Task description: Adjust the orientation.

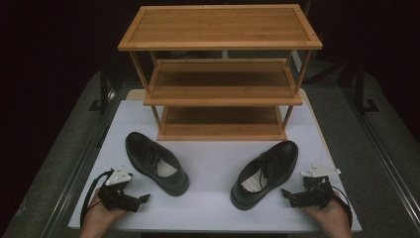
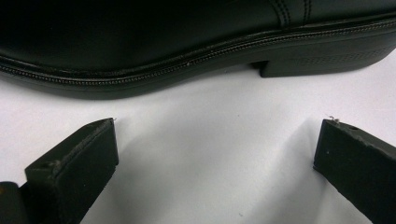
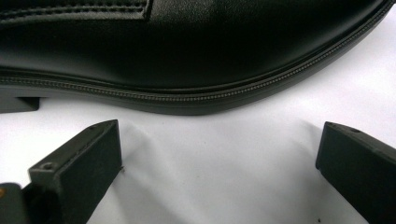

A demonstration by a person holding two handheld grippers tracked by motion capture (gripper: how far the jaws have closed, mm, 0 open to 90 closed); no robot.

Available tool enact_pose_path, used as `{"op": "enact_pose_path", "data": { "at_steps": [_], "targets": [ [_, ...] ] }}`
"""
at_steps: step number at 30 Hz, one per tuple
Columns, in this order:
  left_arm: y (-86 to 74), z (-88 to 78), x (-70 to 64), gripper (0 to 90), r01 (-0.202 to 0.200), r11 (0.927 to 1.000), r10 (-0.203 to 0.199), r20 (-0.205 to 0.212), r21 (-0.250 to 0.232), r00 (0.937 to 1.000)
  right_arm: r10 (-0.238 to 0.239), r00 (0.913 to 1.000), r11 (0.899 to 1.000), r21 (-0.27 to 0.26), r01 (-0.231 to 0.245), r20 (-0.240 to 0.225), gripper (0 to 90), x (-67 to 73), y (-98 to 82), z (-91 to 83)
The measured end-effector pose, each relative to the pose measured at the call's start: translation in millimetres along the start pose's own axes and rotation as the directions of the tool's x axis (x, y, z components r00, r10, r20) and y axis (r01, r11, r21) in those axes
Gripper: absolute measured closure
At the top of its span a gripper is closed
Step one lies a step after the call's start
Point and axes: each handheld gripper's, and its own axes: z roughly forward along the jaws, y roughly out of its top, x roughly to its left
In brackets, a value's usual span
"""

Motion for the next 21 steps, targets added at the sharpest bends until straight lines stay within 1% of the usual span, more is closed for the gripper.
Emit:
{"op": "enact_pose_path", "data": {
  "at_steps": [6,7,9,10,11,12,14,15,17,18,19,20,21],
  "targets": [
    [0.2,-0.3,0.6,0.0,0.004,1.0000,-0.004,0.005,0.000,1.0000,0.000,1.0000,1.000,0.000,0.000,0.000,0.0,-0.1,0.0,0.0],
    [0.2,-1.2,1.2,0.2,0.009,1.0000,-0.009,0.001,-0.003,1.0000,0.001,1.0000,1.000,0.000,-0.001,-0.001,0.0,-0.1,0.0,0.1],
    [0.0,-2.1,1.6,4.1,0.016,0.9998,-0.016,0.000,-0.011,0.9999,0.001,1.0000,1.000,0.000,-0.001,-0.001,0.0,-0.1,0.0,0.1],
    [-0.5,-3.3,2.2,4.1,0.019,0.9997,-0.019,-0.003,-0.017,0.9998,0.001,1.0000,1.000,0.001,-0.001,-0.001,0.0,-0.1,0.0,0.1],
    [-1.3,-5.1,2.9,7.3,0.015,0.9997,-0.015,-0.006,-0.020,0.9999,0.001,1.0000,1.000,0.001,-0.001,-0.001,0.0,-0.1,0.0,0.1],
    [-2.6,-9.4,5.0,15.6,0.024,0.9994,-0.025,-0.009,-0.024,0.9997,0.002,1.0000,1.000,0.000,-0.002,-0.001,0.0,-0.2,0.0,0.1],
    [-3.5,-12.1,6.2,16.3,0.045,0.9988,-0.046,-0.014,-0.017,0.9989,0.002,1.0000,1.000,0.000,-0.002,-0.001,0.0,-0.1,0.0,0.1],
    [-4.1,-13.6,6.1,17.9,0.039,0.9991,-0.040,-0.015,-0.016,0.9991,0.001,1.0000,1.000,0.000,-0.001,-0.001,0.0,-0.2,0.0,0.1],
    [-4.3,-15.8,6.1,26.0,0.035,0.9993,-0.035,-0.010,-0.014,0.9993,0.002,1.0000,1.000,0.001,-0.002,-0.001,0.0,-0.2,0.0,0.1],
    [-4.1,-19.3,6.7,28.0,0.042,0.9990,-0.042,-0.008,-0.019,0.9991,0.002,1.0000,1.000,0.000,-0.002,-0.001,0.0,-0.2,0.0,0.1],
    [-4.1,-19.3,6.7,31.8,0.042,0.9990,-0.042,-0.008,-0.019,0.9991,0.002,1.0000,1.000,0.000,-0.002,-0.001,0.0,-0.2,0.0,0.1],
    [-3.7,-21.4,7.1,31.8,0.038,0.9991,-0.039,-0.011,-0.020,0.9992,0.002,1.0000,1.000,0.000,-0.002,-0.001,0.0,-0.2,0.0,0.1],
    [-2.6,-25.9,8.3,37.8,0.036,0.9990,-0.037,-0.021,-0.027,0.9991,0.002,1.0000,1.000,0.000,-0.002,-0.001,0.0,-0.2,-0.1,0.1]
  ]
}}
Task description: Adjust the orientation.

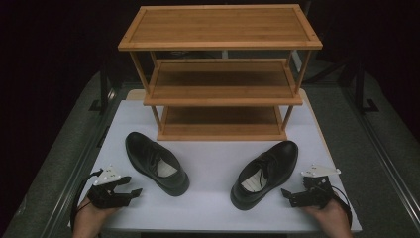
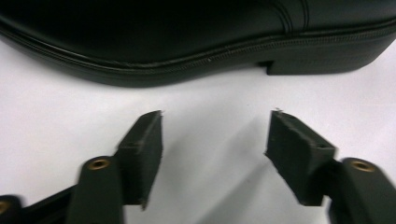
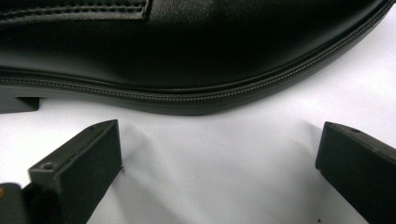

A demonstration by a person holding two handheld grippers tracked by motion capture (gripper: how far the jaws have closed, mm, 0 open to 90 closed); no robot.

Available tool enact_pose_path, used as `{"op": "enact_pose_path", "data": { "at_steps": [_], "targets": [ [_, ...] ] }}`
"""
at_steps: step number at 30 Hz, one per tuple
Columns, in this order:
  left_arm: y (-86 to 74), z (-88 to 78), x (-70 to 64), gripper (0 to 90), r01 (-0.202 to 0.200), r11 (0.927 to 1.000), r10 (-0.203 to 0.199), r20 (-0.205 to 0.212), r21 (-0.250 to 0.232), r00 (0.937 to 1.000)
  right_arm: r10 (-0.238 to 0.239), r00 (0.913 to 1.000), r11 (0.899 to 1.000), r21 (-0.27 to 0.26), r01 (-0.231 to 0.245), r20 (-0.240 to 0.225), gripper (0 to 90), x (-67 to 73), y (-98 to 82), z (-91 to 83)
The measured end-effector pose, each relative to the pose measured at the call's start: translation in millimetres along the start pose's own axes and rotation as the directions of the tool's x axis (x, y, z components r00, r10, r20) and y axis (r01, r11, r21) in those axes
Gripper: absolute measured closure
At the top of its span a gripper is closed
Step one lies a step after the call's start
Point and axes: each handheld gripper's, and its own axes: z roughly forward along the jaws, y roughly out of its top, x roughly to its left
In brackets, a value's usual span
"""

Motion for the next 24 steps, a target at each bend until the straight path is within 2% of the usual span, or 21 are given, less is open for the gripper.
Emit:
{"op": "enact_pose_path", "data": {
  "at_steps": [6,8,12,13,18,24],
  "targets": [
    [3.6,-10.0,4.5,57.7,0.010,0.9997,-0.011,-0.015,-0.022,0.9998,0.000,1.0000,1.000,0.000,0.000,0.000,0.0,0.0,0.0,0.0],
    [6.8,-13.7,8.2,65.2,0.029,0.9994,-0.029,-0.013,-0.020,0.9995,0.001,1.0000,1.000,0.000,-0.001,-0.001,0.0,-0.1,0.0,0.0],
    [11.6,-17.5,11.9,85.1,0.042,0.9989,-0.042,-0.015,-0.020,0.9990,0.001,1.0000,1.000,0.000,-0.001,-0.001,0.0,-0.1,0.0,0.0],
    [15.1,-20.9,14.1,89.6,0.055,0.9979,-0.056,-0.032,-0.034,0.9979,0.001,1.0000,1.000,0.000,-0.001,-0.001,0.0,-0.1,0.0,0.0],
    [23.8,-25.2,20.3,89.9,0.063,0.9975,-0.065,-0.061,-0.034,0.9961,0.001,1.0000,1.000,0.000,-0.001,-0.001,0.0,-0.1,0.0,0.0],
    [34.6,-25.9,33.7,89.8,0.076,0.9961,-0.080,-0.092,-0.045,0.9926,0.001,1.0000,1.000,-0.001,-0.001,-0.001,0.0,-0.2,0.0,0.0]
  ]
}}
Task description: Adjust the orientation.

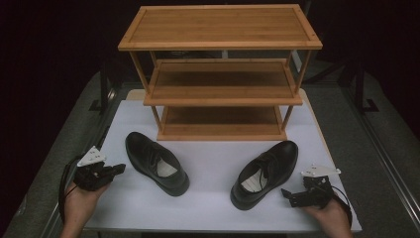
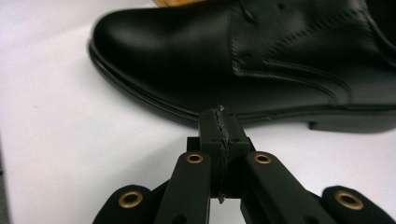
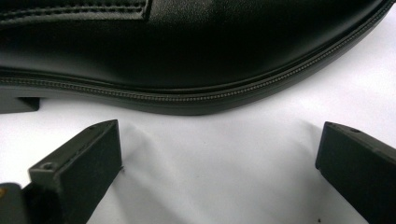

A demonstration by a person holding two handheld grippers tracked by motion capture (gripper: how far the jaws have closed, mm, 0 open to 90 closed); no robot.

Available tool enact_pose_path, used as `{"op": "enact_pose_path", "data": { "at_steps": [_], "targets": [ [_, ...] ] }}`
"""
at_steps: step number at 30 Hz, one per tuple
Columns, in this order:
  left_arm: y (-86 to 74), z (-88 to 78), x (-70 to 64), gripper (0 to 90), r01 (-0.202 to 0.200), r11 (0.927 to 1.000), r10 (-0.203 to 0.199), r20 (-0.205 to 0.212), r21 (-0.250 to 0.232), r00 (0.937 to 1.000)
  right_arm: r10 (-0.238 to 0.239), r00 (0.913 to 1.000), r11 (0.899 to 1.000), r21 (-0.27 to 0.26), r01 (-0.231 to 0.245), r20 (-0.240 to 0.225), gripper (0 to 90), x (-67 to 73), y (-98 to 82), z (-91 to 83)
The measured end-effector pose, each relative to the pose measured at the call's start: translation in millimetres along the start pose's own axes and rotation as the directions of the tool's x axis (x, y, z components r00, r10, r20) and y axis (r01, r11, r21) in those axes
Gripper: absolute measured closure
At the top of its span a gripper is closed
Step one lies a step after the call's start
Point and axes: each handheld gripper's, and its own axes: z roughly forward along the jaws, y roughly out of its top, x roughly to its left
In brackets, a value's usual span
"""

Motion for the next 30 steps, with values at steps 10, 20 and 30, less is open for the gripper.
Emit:
{"op": "enact_pose_path", "data": {
  "at_steps": [10,20,30],
  "targets": [
    [23.0,5.2,29.1,89.9,0.031,0.9992,-0.032,-0.042,-0.024,0.9986,0.000,1.0000,1.000,0.000,0.000,-0.001,0.0,-0.1,0.0,0.1],
    [47.9,20.8,48.9,89.9,0.031,0.9993,-0.032,-0.059,-0.021,0.9977,0.001,1.0000,1.000,-0.001,-0.001,-0.001,0.0,-0.2,-0.1,0.1],
    [73.5,49.3,73.4,89.9,0.024,0.9997,-0.025,-0.110,-0.009,0.9936,0.003,1.0000,1.000,-0.002,-0.003,-0.003,0.0,-0.5,-0.1,0.0]
  ]
}}
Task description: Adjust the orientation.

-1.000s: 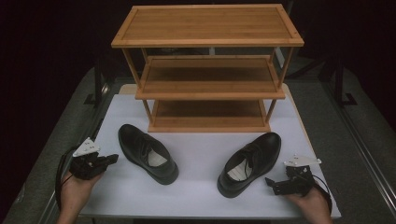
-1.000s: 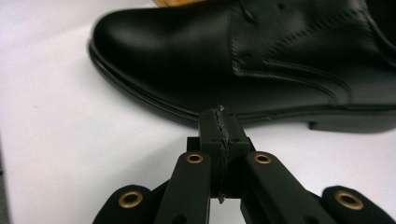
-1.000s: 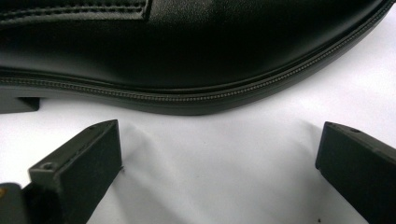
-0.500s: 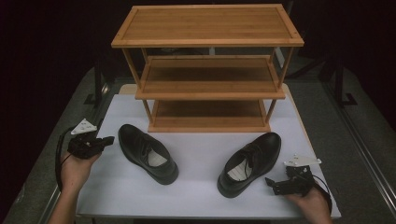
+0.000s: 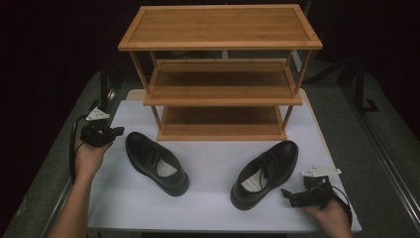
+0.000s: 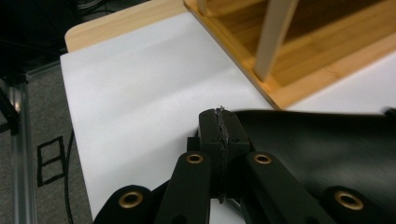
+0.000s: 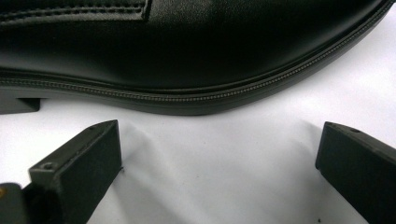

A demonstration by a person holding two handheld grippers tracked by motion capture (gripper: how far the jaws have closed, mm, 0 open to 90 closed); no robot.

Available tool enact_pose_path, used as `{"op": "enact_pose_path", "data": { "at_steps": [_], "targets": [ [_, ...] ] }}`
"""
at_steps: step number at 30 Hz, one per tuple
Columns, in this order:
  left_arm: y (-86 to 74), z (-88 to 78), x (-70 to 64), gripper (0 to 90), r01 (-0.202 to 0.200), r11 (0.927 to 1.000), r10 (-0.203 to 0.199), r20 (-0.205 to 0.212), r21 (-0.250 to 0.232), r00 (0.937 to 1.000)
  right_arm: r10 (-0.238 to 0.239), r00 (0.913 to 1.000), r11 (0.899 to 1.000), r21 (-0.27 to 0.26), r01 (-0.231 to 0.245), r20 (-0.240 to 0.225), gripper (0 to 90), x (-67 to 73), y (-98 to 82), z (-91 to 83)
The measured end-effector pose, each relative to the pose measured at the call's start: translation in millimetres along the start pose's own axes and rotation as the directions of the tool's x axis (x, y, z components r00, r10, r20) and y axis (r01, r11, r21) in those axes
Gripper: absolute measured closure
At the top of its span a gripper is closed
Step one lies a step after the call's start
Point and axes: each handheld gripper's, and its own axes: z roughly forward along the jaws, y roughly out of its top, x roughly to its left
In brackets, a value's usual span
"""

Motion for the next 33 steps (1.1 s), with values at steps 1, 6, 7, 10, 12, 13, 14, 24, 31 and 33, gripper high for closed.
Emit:
{"op": "enact_pose_path", "data": {
  "at_steps": [1,6,7,10,12,13,14,24,31,33],
  "targets": [
    [0.7,4.1,1.8,89.9,0.000,0.9999,0.000,-0.003,0.012,1.0000,0.000,1.0000,1.000,0.000,0.000,0.000,0.0,0.0,0.0,0.0],
    [2.1,19.6,8.3,89.9,0.002,0.9995,-0.001,-0.013,0.031,0.9999,0.000,1.0000,1.000,0.000,0.000,0.000,0.0,0.0,0.0,0.0],
    [1.8,27.1,11.1,89.9,0.003,0.9990,-0.002,-0.020,0.044,0.9998,0.001,1.0000,1.000,0.000,-0.001,0.000,0.0,-0.1,0.0,0.0],
    [-0.1,36.9,14.0,89.9,0.006,0.9982,-0.004,-0.024,0.059,0.9997,0.002,1.0000,1.000,0.000,-0.002,-0.002,0.0,-0.1,-0.1,-0.1],
    [-1.1,39.9,14.2,89.9,0.012,0.9979,-0.010,-0.029,0.064,0.9995,0.003,1.0000,1.000,-0.001,-0.003,-0.003,0.0,-0.2,-0.1,-0.1],
    [-3.3,44.3,16.4,89.9,0.016,0.9964,-0.013,-0.035,0.083,0.9993,0.003,1.0000,1.000,-0.002,-0.003,-0.004,0.0,-0.4,-0.1,-0.1],
    [-4.4,46.3,17.6,89.9,0.020,0.9957,-0.017,-0.035,0.091,0.9992,0.004,1.0000,1.000,-0.002,-0.004,-0.004,0.0,-0.5,-0.1,-0.2],
    [-15.8,61.8,19.1,90.0,0.043,0.9904,-0.039,-0.035,0.132,0.9986,0.004,1.0000,1.000,-0.002,-0.004,-0.005,0.0,-0.6,-0.2,-0.2],
    [-15.3,59.2,16.7,90.0,0.042,0.9915,-0.037,-0.041,0.123,0.9985,0.002,1.0000,1.000,0.000,-0.002,-0.002,0.0,-0.2,-0.1,-0.1],
    [-15.9,59.0,14.9,90.0,0.043,0.9915,-0.039,-0.031,0.123,0.9988,0.000,1.0000,1.000,0.001,0.000,-0.001,0.0,-0.1,0.0,0.0]
  ]
}}
